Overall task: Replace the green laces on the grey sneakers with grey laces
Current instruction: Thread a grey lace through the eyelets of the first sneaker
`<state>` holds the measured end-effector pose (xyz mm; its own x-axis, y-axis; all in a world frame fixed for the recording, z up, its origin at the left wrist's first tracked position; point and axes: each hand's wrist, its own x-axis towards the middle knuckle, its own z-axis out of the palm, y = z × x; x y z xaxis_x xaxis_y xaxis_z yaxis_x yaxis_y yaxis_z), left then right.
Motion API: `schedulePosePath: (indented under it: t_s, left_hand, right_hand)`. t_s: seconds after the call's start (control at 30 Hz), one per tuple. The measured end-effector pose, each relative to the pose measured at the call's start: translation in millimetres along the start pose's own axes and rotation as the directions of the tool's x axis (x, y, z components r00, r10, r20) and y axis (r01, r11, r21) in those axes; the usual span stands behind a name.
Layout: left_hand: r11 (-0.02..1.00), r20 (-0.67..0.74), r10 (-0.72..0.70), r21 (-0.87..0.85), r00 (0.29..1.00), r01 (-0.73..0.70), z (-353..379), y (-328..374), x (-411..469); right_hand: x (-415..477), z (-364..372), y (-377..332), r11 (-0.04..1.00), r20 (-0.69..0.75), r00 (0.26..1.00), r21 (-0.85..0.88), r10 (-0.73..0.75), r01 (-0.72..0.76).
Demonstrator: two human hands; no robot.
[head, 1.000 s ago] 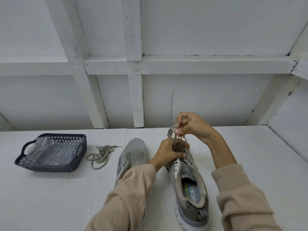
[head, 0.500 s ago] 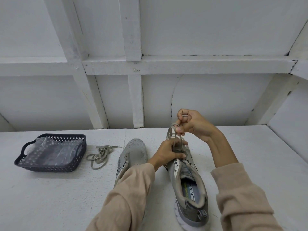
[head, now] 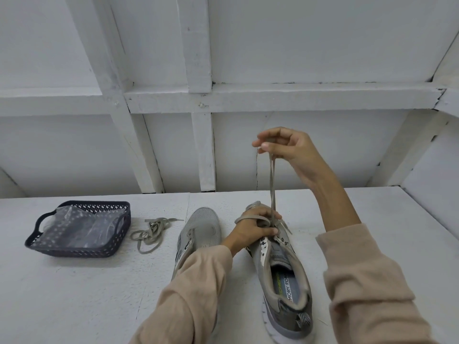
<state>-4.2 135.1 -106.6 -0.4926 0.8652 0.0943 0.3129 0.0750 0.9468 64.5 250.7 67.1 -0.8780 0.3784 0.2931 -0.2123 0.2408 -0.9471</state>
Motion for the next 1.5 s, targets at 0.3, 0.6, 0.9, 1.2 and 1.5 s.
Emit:
schedulePosePath:
  t_s: [0.3, 0.6, 0.9, 1.2, 1.5]
  left_hand:
    - [0.999, 0.019, -0.041, 0.014, 0.999, 0.04, -2, -3, 1]
    - [0.991, -0.008, -0.112, -0.079, 0.994, 0.111, 0, -1, 2]
    - [0.998, -0.016, -0.063, -0.006, 0.998, 0.063, -2, -6, 3]
    - [0.981, -0.012, -0.165, -0.104, 0.986, 0.163, -7, 19, -3]
    - [0.979, -0.012, -0.183, -0.088, 0.983, 0.182, -47, 72, 17]
  right_hand:
    - [7, 7, -9, 0.962, -0.095, 0.985, -0.248, -0.143, 0.116]
    - [8, 12, -1, 0.884, -0.052, 0.966, -0.419, -0.254, 0.209]
    - [3, 16, 0, 0.871, 0.031, 0.964, -0.421, -0.266, 0.254]
    - [-2, -3, 24, 0.908, -0.05, 0.989, -0.405, -0.143, 0.111]
    - [-9, -17, 42, 0.915, -0.021, 0.998, -0.398, 0.054, -0.058]
